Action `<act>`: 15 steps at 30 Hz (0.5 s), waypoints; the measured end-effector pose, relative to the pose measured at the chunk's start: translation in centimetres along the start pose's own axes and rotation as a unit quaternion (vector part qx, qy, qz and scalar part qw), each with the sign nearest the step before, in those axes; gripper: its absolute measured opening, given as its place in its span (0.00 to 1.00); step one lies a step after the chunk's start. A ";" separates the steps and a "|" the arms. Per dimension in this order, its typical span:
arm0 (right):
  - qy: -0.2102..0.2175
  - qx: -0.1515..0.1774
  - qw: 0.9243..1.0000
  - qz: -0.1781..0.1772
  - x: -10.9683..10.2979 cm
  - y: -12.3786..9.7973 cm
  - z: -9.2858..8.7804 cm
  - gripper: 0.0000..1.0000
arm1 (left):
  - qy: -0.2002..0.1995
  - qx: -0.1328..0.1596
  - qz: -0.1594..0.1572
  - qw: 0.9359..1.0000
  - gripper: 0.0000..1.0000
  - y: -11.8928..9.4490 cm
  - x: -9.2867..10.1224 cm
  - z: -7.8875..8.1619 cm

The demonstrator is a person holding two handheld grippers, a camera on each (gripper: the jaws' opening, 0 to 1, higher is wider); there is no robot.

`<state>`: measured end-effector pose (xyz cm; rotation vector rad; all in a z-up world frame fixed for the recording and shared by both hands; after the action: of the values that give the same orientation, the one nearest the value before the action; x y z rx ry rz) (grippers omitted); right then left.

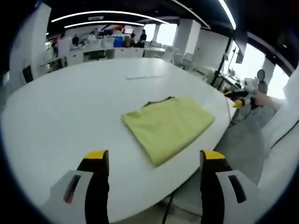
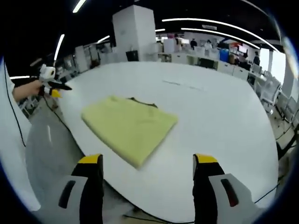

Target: Fold the garment on the visible template until the final outline fits inside the template.

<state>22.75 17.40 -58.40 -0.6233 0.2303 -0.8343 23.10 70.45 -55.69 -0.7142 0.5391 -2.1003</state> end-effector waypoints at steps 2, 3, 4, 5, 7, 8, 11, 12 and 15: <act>0.012 0.000 1.000 0.002 -0.3 -0.6 0.1 0.89 | -0.003 0.003 0.001 1.000 0.85 -0.6 0.2 0.0; 0.018 0.001 1.000 0.005 -0.5 -0.9 0.2 0.94 | -0.006 0.005 0.000 1.000 0.88 -0.8 0.3 0.0; 0.023 0.005 1.000 0.009 -0.8 -1.3 0.3 0.98 | -0.014 0.008 -0.001 1.000 0.90 -1.2 0.4 0.0; 0.027 0.006 1.000 0.014 -1.2 -1.6 0.4 1.00 | -0.018 0.015 -0.003 1.000 0.92 -1.6 0.6 0.0; 0.028 -0.001 0.999 0.019 -1.6 -2.2 0.6 1.00 | -0.016 0.024 -0.005 1.000 0.95 -2.2 0.9 0.0; 0.027 -0.001 0.999 0.020 -1.7 -2.3 0.7 1.00 | -0.017 0.024 -0.005 1.000 0.97 -2.3 0.9 0.0; 0.016 0.010 1.000 0.019 -2.2 -3.0 1.1 1.00 | -0.023 0.019 -0.008 1.000 0.99 -2.9 1.2 0.0; 0.015 0.014 1.000 0.018 -2.2 -3.2 1.3 1.00 | -0.022 0.020 -0.008 1.000 1.00 -3.1 1.3 0.0; 0.010 0.030 0.999 0.008 -2.1 -3.6 1.7 1.00 | -0.026 0.037 -0.011 0.999 1.00 -3.6 1.6 0.2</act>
<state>19.87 17.84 -55.03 -0.5563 0.2283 -0.8299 20.36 71.15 -52.97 -0.7340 0.4239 -2.1045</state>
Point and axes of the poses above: the point that each gripper's makers call its tool centre point, and the gripper's own axes: y roughly forward along the fingers, x roughly to its right, z roughly out of its top, the point moved 10 cm from there along -y, roughly backward along the fingers, and after that the axes turned 8 degrees about -y, right-handed, at the moved point
